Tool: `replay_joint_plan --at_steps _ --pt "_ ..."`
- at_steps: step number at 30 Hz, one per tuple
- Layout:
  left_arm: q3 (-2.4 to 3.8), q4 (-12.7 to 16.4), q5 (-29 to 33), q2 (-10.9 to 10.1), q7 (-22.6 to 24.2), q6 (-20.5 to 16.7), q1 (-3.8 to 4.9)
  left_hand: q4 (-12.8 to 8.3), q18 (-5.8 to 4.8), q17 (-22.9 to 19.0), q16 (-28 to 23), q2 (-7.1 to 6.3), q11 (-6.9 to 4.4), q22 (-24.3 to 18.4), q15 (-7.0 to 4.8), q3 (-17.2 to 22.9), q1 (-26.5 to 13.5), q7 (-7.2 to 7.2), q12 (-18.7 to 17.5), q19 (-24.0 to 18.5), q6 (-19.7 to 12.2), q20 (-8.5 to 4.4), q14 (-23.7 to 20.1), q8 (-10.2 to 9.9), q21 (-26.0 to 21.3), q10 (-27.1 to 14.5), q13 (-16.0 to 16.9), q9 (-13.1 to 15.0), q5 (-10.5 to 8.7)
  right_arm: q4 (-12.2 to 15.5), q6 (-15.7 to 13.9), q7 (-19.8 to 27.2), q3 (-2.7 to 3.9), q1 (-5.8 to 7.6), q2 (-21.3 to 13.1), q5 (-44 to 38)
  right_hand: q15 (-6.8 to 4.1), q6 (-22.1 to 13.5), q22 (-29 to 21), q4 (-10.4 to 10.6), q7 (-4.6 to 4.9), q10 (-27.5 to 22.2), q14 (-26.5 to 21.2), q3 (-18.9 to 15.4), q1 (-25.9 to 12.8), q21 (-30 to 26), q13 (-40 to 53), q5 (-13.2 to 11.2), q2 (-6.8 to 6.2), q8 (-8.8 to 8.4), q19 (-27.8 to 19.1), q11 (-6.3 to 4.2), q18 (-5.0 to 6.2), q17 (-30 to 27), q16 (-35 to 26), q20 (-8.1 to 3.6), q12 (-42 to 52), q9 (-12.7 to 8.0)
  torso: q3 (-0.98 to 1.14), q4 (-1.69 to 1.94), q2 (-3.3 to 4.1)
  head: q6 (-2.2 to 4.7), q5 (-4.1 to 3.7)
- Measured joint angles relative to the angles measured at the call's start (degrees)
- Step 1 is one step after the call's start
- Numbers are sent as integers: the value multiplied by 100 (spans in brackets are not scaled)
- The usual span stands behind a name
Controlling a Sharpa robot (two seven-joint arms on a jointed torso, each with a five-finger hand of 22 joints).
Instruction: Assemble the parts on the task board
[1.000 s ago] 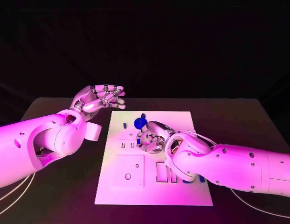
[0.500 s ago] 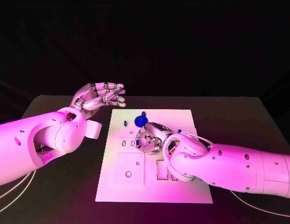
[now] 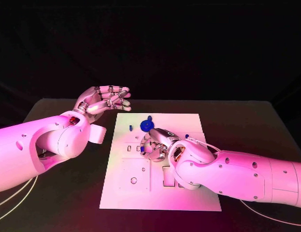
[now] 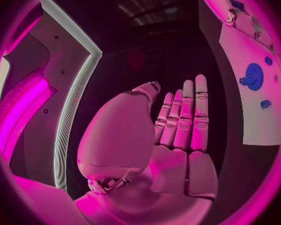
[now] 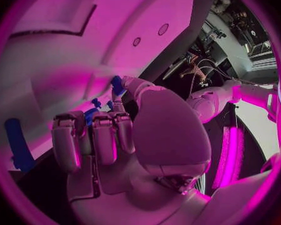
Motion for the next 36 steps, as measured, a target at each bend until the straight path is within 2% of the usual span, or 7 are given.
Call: replay_joint_plan --at_steps 6,23,25,30,32,35,36 --pt "0 1 0 -6 -4 3 0 0 -1 9 0 0 0 8 0 0 0 0 0 0 0 0 0 0 0 0 0 0 0 -28 -4 0 2 -3 7 -46 0 -83 0 0 43 0 0 0 -54 0 0 0 -54 18 0 0 0 0 0 0 -33 14 1 -5 1 6 1" --pt "0 1 0 -13 -15 18 0 0 -1 8 0 0 0 7 0 0 0 0 0 0 0 0 0 0 -1 0 0 -1 0 -98 -11 0 -2 -10 27 -79 1 -317 -2 -16 137 -1 0 17 -158 -94 4 -32 -158 -115 0 42 0 -1 0 0 -162 -66 3 -5 1 13 -21" --pt "0 1 0 -13 -17 21 0 0 0 8 0 0 0 7 0 0 0 0 0 0 0 0 0 0 -1 0 0 -1 0 -100 -11 0 -2 -10 27 -79 43 -349 -2 -16 164 10 0 17 -205 -94 4 -133 -205 -149 0 53 0 -2 0 0 -162 -83 3 -5 1 12 -23" --pt "0 1 0 -15 -23 31 0 0 0 8 0 0 0 7 0 0 0 0 0 0 0 0 0 0 -1 0 0 -1 0 -103 -15 2 -2 -11 27 -80 43 -387 -2 -27 167 19 0 -6 -253 -94 4 -249 -252 -149 0 62 0 -2 0 0 -211 -94 2 -4 1 12 -24" --pt "0 1 0 -16 -27 39 0 0 0 11 0 -3 0 9 -11 0 -3 0 0 -18 0 10 -11 0 19 0 0 -1 0 -104 -19 5 -2 -11 27 -80 43 -389 -2 7 165 19 0 -107 -309 -94 4 -445 -309 -171 -9 62 0 -2 0 35 -244 -100 1 -4 1 12 -24" --pt "0 1 0 -17 -35 49 0 0 0 17 0 -24 0 17 -21 0 -24 0 0 -42 0 0 -21 0 23 0 0 -1 0 -105 -27 9 -2 -11 27 -80 42 -401 -2 60 153 19 0 -310 -343 -117 4 -490 -380 -171 0 62 0 -2 0 43 -244 -100 0 -5 1 12 -25" --pt "0 1 0 -18 -38 54 0 0 0 17 0 -24 0 17 -21 0 -24 0 0 -42 0 0 -21 0 23 0 0 -2 0 -105 -33 11 -2 -11 27 -80 42 -410 -2 97 144 19 0 -437 -350 -117 3 -593 -388 -171 0 62 0 -2 0 43 -245 -100 0 -5 1 12 -25"
